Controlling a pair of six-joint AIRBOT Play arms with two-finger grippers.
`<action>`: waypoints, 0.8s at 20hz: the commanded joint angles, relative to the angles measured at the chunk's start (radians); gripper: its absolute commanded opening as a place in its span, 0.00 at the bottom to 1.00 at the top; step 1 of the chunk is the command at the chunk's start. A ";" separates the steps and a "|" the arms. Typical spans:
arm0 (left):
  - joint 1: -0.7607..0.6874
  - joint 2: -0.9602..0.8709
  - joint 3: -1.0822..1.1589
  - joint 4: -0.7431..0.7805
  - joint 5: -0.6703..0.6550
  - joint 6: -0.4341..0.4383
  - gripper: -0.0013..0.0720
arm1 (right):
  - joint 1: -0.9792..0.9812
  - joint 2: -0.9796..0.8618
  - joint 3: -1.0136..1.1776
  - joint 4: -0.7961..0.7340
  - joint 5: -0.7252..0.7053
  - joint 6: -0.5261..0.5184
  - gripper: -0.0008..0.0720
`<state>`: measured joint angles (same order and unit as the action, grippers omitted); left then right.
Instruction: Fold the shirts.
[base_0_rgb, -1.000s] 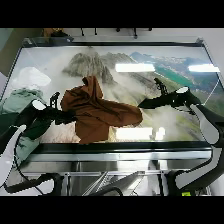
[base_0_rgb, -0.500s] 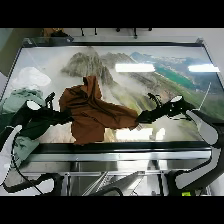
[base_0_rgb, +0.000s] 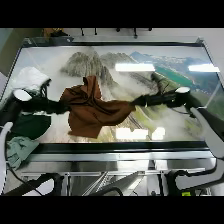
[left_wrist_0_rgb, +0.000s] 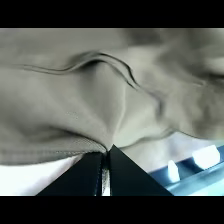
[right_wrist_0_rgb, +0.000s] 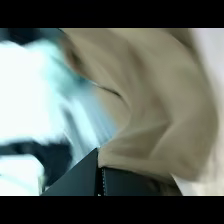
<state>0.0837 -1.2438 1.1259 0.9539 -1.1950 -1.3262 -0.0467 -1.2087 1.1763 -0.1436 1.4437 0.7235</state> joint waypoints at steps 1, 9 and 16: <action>0.046 0.172 0.338 -0.066 -0.066 0.005 0.04 | -0.134 0.217 0.238 0.269 -0.031 -0.014 0.04; 0.259 0.399 0.962 -0.089 -0.063 -0.006 0.04 | -0.559 0.654 0.525 0.164 -0.461 -0.046 0.04; 0.232 0.440 0.679 -0.220 -0.011 0.081 0.04 | -0.621 0.652 0.518 0.133 -0.356 -0.011 0.04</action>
<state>0.3340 -0.8036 1.8736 0.7715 -1.2388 -1.2812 -0.6476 -0.5461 1.6936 -0.0036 1.0538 0.7063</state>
